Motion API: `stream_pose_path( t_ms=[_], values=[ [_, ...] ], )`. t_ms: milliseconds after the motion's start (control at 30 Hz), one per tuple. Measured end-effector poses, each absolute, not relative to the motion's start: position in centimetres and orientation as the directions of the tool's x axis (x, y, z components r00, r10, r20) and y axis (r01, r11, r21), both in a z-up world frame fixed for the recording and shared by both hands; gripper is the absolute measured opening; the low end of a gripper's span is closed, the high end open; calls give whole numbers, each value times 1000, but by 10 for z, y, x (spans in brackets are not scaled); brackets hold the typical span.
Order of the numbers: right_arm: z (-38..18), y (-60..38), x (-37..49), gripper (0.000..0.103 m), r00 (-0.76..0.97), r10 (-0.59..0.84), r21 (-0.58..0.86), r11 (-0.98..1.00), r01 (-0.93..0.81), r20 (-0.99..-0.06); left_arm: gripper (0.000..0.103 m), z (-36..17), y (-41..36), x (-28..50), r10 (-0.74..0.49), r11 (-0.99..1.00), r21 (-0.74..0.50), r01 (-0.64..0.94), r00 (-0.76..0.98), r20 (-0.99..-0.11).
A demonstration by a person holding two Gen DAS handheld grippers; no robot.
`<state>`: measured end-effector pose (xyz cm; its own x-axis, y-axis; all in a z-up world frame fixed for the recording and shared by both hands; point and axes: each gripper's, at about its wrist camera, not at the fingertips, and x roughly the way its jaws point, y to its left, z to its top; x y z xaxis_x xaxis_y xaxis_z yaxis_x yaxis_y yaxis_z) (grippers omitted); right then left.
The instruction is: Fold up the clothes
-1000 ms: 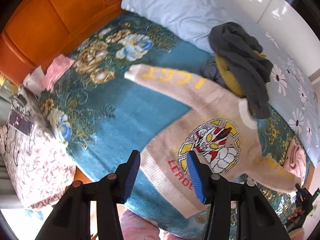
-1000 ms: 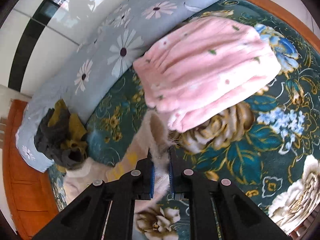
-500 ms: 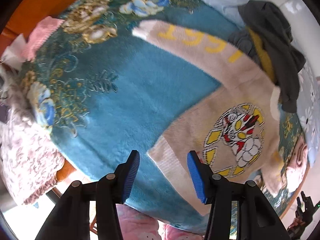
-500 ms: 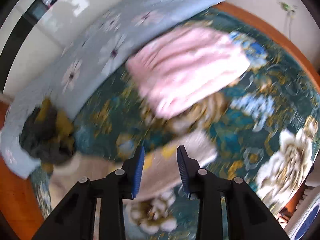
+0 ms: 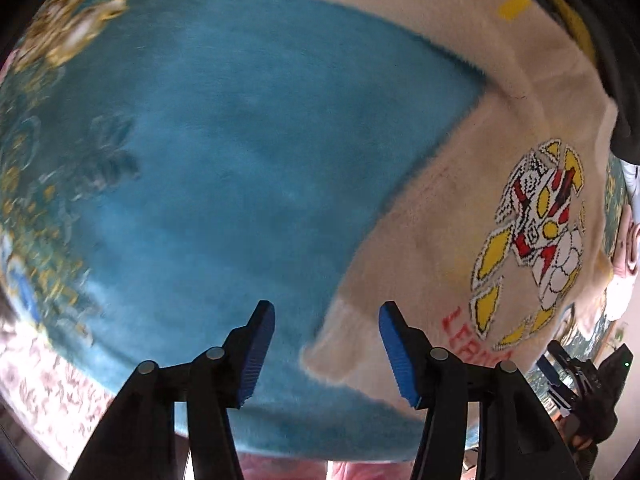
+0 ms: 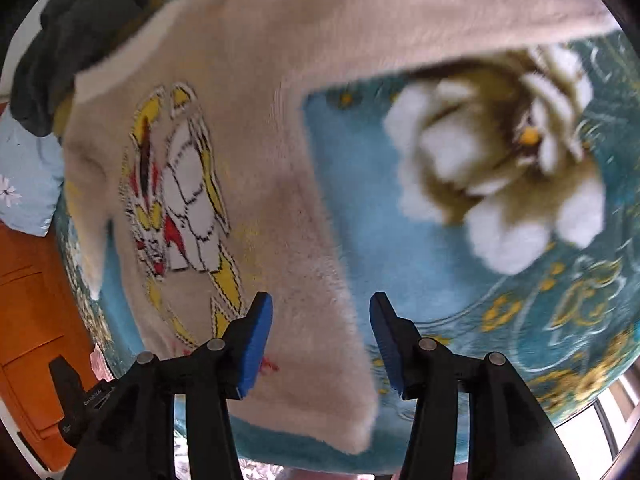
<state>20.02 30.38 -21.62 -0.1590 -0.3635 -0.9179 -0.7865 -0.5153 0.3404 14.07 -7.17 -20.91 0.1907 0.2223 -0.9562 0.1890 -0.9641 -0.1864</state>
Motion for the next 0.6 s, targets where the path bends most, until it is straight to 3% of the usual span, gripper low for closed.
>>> stream_pose_path(
  t_ms=[233, 600],
  values=[
    [-231, 297, 184, 55, -110, -345, 289, -525, -800, -932, 60, -243, -56, 136, 267, -952, -222, 212, 214, -940],
    [-232, 309, 171, 55, -114, -301, 274, -568, -776, -947, 58, -247, -52, 148, 332, -927, -289, 239, 167, -928]
  ],
)
